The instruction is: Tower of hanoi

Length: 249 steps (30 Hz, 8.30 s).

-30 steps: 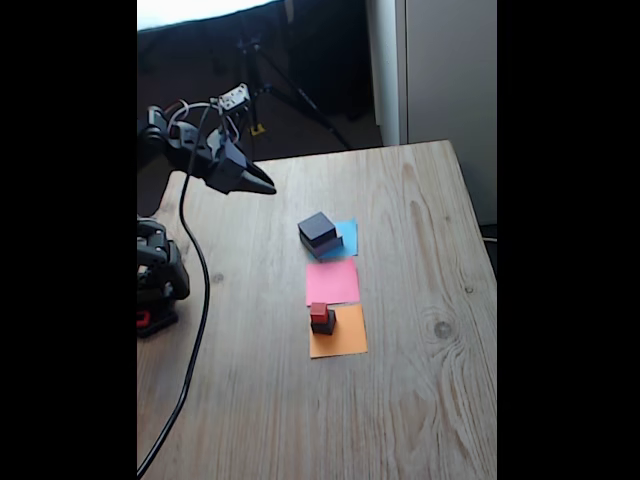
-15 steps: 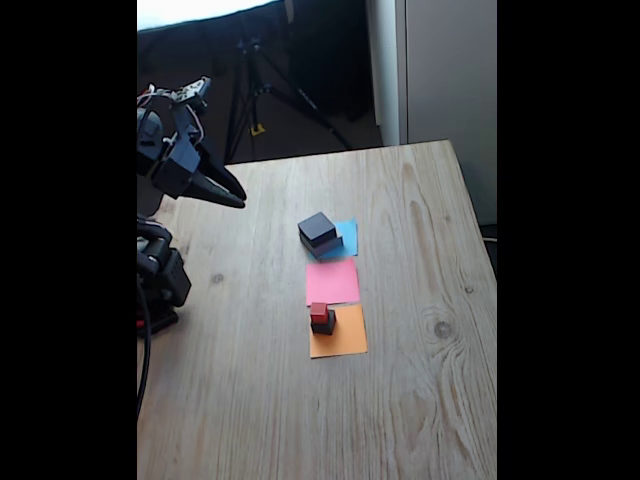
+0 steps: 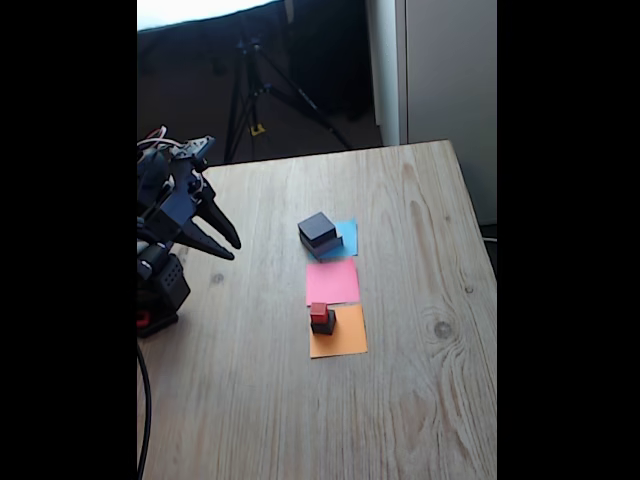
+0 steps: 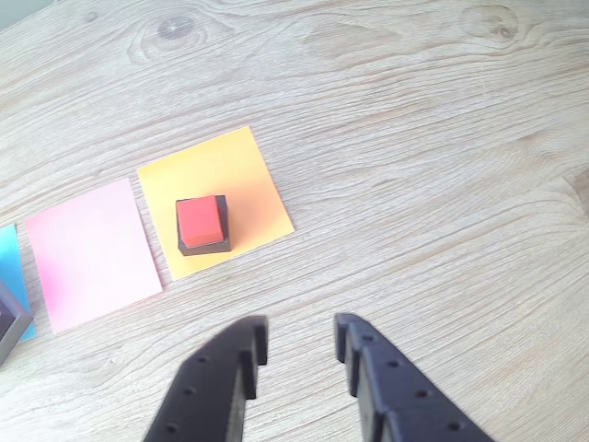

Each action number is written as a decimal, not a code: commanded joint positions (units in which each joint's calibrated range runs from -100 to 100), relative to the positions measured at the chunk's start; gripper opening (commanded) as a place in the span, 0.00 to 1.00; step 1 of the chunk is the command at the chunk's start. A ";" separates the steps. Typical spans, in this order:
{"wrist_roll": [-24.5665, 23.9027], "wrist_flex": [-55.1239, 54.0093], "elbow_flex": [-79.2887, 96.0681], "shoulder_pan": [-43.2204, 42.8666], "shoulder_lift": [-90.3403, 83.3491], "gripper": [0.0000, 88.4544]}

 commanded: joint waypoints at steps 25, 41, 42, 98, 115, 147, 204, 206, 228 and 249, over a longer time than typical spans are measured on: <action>1.04 -74.36 49.29 -5.87 8.59 0.41; 1.04 -112.97 58.29 -7.54 34.18 0.41; 1.04 -114.67 58.74 -7.46 35.39 0.41; 1.04 -140.73 56.20 -12.14 62.87 0.21; 1.04 -140.73 56.38 -12.23 62.56 0.06; 1.04 -59.87 34.83 -17.74 18.36 0.00; 1.04 -52.99 39.29 -24.93 11.32 0.01; 1.04 -58.66 41.29 -25.35 13.81 0.02; 1.04 -122.76 59.83 -31.62 46.44 0.04; 1.04 -131.83 53.38 -30.78 63.02 0.09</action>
